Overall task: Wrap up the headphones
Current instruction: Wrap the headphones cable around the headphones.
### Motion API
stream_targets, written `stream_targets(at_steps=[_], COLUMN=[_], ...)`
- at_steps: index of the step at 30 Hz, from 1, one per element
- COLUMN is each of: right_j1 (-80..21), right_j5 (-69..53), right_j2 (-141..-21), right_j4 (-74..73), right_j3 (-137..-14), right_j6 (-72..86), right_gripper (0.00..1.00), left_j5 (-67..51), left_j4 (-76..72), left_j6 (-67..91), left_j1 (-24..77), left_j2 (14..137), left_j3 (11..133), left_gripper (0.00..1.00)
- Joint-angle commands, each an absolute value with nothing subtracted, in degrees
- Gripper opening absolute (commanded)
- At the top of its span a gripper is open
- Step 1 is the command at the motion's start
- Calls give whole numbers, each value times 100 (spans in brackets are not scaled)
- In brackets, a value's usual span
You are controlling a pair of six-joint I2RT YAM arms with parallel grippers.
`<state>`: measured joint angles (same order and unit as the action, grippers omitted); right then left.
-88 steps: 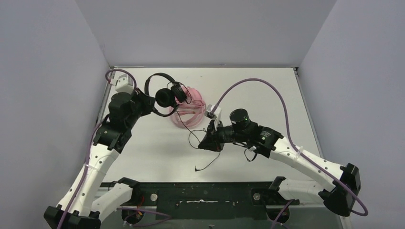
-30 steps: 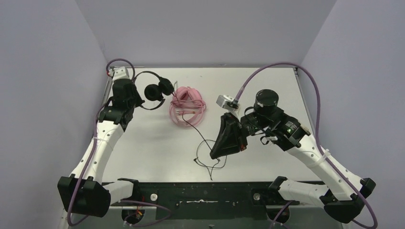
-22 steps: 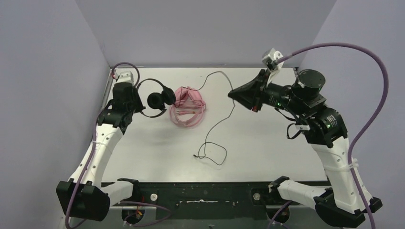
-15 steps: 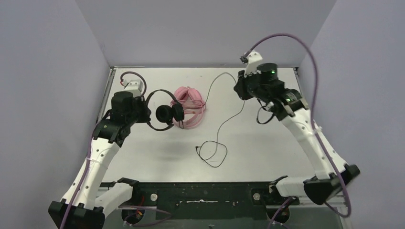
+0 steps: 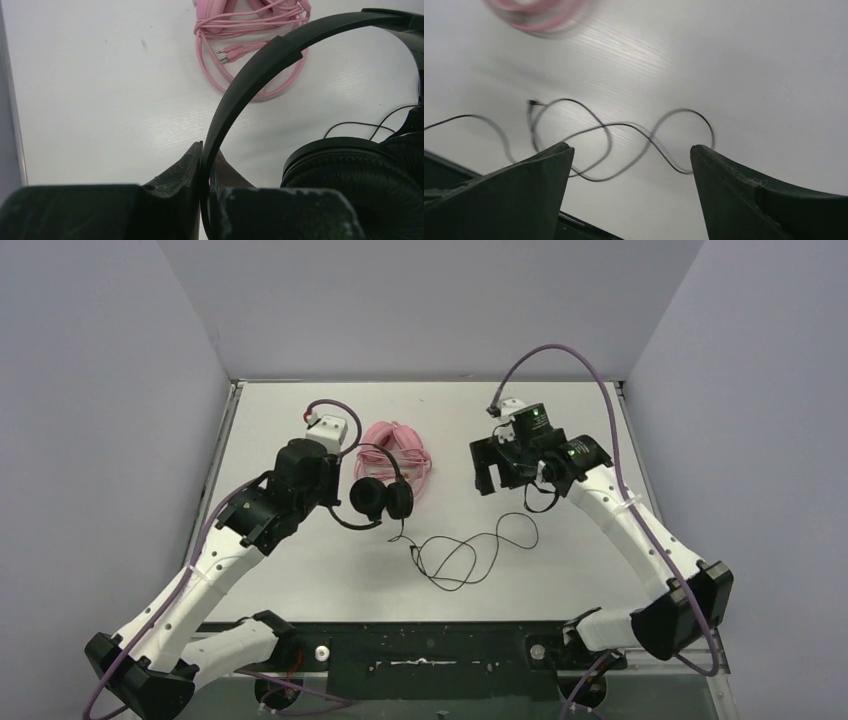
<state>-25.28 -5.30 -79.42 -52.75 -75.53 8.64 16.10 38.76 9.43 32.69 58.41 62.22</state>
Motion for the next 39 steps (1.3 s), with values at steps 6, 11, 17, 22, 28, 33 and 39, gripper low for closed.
stream_targets(at_steps=[6,11,17,22,28,33,39], right_j1=[-4153,-4383,-4566,-4702,-4792,-4785,-4775], right_j5=[-2085,-1916,-1861,-1426,-1528,-1571,-1850], right_j2=[-7340,-7628,-7922,-7422,-7647,-7947,-8222], right_j4=[-706,171,156,-195,-600,-593,-177], right_j3=[-6733,-6507,-6669,-6598,-6782,-6827,-6914], right_j6=[3470,3783,3678,3162,3061,3015,3185], right_gripper=[100,100,92,96,96,84,64], left_j5=[3067,3156,3190,3390,3190,3100,2890], left_j4=[3830,3941,4049,4279,4260,4349,4438], left_j6=[1481,1504,1547,1579,1739,1767,1802], left_j1=[3527,3542,3585,3586,3586,3586,3586], left_j2=[5959,6027,6095,6262,6295,6237,6196], left_j3=[6840,6920,7000,7141,7137,7221,7277], left_gripper=[0,0,0,0,0,0,0])
